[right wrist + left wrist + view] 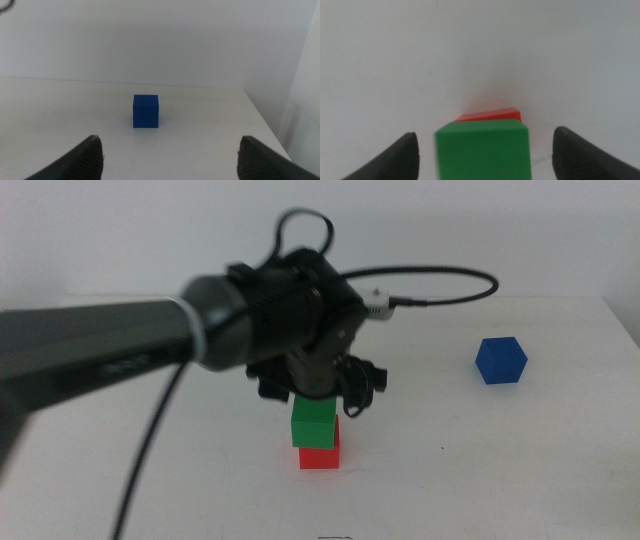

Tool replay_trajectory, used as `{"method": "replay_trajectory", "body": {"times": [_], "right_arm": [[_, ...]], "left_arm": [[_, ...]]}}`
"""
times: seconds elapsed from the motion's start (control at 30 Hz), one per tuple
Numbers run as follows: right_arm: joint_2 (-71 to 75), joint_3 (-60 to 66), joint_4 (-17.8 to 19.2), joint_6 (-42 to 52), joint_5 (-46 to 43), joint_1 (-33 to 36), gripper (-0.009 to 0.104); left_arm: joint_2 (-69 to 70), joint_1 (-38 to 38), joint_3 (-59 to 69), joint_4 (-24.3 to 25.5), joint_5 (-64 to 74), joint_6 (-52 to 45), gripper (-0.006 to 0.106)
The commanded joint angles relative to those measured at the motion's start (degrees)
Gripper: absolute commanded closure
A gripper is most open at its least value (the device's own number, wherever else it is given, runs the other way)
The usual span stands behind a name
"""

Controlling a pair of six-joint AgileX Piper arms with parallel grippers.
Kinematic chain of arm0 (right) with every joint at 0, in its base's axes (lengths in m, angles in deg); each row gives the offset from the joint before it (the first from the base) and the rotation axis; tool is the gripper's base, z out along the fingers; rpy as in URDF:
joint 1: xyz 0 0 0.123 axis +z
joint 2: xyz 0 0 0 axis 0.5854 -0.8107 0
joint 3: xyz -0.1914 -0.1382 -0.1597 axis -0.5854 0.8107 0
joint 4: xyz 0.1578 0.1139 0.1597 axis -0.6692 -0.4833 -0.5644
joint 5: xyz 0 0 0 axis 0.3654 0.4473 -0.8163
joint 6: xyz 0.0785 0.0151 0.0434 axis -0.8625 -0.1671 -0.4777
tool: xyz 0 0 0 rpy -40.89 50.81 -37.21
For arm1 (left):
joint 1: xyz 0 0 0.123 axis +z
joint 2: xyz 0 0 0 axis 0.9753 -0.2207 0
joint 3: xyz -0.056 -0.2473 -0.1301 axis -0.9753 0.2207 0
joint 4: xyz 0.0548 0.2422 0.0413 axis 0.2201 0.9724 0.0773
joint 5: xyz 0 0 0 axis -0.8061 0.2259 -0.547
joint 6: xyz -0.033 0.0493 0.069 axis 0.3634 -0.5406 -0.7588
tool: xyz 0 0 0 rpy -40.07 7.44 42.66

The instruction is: Stack red cubes first, then green, then blue cubes in a specific spot.

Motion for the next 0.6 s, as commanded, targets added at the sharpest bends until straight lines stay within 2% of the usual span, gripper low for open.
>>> {"method": "replay_trajectory", "body": {"times": [0.0,0.23,0.37,0.57], "right_arm": [[1.3,-1.0,0.7,0.9,-4.4,-0.4,0.010],[1.3,-1.0,0.7,0.9,-4.4,-0.4,0.010],[1.3,-1.0,0.7,0.9,-4.4,-0.4,0.010],[1.3,-1.0,0.7,0.9,-4.4,-0.4,0.010]], "left_arm": [[7.9,-0.1,-1.4,2.0,0.3,-5.1,0.010],[26.1,-0.2,-1.3,2.2,6.0,-18.5,0.009],[36.6,0.4,2.9,1.8,6.1,-27.4,0.009],[52.7,7.8,12.3,-11.4,2.9,-43.4,0.009]]}}
